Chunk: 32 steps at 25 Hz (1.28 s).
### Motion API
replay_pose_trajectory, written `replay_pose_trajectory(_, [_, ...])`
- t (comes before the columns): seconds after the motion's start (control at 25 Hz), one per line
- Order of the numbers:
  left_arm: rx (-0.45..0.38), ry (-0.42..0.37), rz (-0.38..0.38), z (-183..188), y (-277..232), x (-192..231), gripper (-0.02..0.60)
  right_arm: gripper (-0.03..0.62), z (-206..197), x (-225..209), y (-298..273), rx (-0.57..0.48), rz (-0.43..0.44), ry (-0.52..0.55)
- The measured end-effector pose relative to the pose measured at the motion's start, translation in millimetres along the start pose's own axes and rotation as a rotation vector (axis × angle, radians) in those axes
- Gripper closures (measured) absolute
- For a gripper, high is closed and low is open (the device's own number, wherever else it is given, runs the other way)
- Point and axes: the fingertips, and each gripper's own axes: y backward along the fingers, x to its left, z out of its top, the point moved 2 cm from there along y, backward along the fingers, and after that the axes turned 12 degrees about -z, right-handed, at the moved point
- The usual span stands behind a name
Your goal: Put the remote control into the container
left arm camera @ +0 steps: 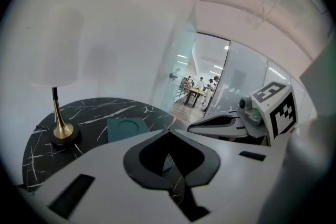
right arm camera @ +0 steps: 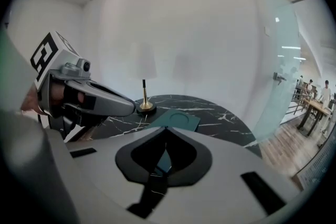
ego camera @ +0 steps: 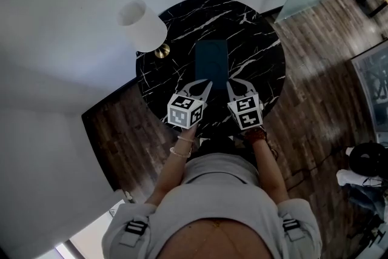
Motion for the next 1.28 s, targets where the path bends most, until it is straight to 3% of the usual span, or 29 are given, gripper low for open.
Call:
replay_pose_trajectory(0.48, [-0.163, -0.118, 0.007, 63, 30, -46, 0.58, 0.582, 71, -1, 57, -0.206, 0.008, -0.04])
replay_pose_trajectory(0.88, [-0.283, -0.2, 0.06, 105, 59, -72, 0.58, 0.582, 101, -2, 79, -0.32, 0.0, -0.024])
replay_pose_trajectory(1.28, [-0.39, -0.261, 0.108, 124, 83, -86, 0.58, 0.582, 127, 3, 104, -0.406, 0.027, -0.042])
